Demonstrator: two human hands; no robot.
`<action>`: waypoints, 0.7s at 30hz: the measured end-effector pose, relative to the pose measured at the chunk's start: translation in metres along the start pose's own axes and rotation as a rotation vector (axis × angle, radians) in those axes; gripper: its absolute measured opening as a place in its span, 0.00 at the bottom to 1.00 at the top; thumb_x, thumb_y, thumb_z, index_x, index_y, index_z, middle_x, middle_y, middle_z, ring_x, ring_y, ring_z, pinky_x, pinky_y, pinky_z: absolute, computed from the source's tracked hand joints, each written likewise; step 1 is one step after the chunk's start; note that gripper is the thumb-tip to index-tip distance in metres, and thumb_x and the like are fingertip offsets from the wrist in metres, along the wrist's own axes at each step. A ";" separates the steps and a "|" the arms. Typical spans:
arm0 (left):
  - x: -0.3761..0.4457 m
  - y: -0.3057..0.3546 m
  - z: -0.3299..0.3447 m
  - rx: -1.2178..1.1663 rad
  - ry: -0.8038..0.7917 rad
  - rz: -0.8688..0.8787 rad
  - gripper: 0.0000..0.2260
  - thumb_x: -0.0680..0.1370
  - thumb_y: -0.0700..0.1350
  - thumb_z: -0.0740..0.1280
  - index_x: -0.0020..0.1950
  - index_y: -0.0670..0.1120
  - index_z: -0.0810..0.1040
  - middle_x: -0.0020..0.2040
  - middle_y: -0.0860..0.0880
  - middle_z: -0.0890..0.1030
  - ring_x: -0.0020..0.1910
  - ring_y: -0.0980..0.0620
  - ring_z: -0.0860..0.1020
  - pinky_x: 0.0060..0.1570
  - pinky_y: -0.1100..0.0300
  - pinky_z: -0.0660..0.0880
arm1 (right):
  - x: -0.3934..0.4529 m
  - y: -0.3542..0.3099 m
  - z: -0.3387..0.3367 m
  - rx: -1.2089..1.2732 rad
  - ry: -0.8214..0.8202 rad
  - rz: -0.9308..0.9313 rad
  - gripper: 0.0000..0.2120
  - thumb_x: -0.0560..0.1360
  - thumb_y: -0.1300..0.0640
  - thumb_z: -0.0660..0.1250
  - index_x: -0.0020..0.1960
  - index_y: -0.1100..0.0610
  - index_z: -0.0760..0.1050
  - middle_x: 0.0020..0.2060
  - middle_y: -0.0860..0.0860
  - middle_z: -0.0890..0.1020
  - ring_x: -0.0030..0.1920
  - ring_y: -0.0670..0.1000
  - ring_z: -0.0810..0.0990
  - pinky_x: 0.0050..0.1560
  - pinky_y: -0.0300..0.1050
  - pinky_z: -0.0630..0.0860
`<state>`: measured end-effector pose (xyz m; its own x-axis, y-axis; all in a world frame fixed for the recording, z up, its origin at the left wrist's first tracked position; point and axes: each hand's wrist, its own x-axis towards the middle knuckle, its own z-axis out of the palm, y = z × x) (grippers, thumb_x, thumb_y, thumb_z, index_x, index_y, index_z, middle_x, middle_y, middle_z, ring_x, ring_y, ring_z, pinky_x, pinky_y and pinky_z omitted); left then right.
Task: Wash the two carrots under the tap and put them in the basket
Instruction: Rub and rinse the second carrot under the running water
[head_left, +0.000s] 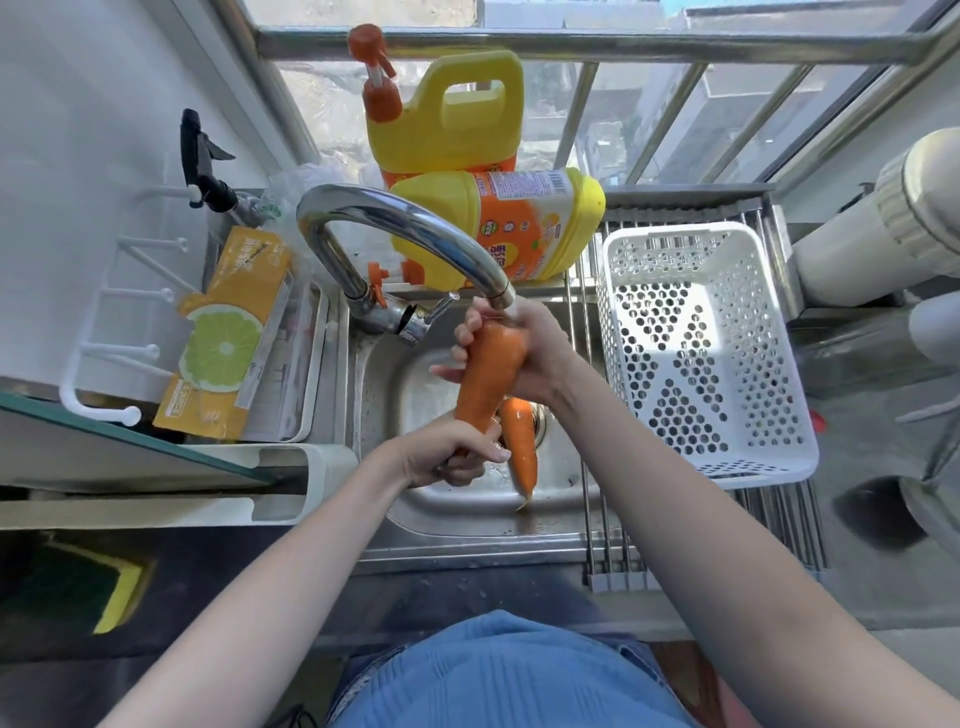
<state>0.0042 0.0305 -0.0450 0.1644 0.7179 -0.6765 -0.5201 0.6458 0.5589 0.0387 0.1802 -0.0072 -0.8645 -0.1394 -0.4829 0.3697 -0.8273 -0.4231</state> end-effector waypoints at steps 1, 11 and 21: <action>0.001 0.002 -0.001 0.104 0.166 -0.007 0.16 0.63 0.39 0.73 0.27 0.48 0.65 0.18 0.51 0.62 0.17 0.56 0.58 0.23 0.66 0.51 | -0.003 -0.003 -0.006 -0.101 0.002 0.053 0.14 0.71 0.55 0.59 0.34 0.60 0.79 0.41 0.56 0.84 0.44 0.57 0.83 0.56 0.58 0.76; 0.026 0.005 -0.011 0.403 1.230 0.359 0.19 0.67 0.34 0.74 0.55 0.46 0.75 0.56 0.46 0.72 0.52 0.49 0.73 0.49 0.62 0.67 | -0.025 -0.010 0.002 -0.517 0.238 0.270 0.37 0.76 0.65 0.66 0.79 0.48 0.53 0.65 0.52 0.63 0.57 0.56 0.76 0.51 0.60 0.81; 0.018 0.034 0.014 -0.966 0.369 0.469 0.18 0.64 0.33 0.55 0.45 0.40 0.82 0.34 0.49 0.77 0.31 0.56 0.73 0.40 0.62 0.66 | -0.041 0.019 -0.022 0.456 0.150 0.072 0.22 0.73 0.58 0.64 0.65 0.63 0.70 0.59 0.67 0.78 0.52 0.62 0.84 0.43 0.49 0.84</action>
<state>0.0013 0.0689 -0.0314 -0.3910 0.6125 -0.6870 -0.9203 -0.2526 0.2986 0.0884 0.1821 -0.0122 -0.7710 -0.1530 -0.6181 0.2109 -0.9773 -0.0213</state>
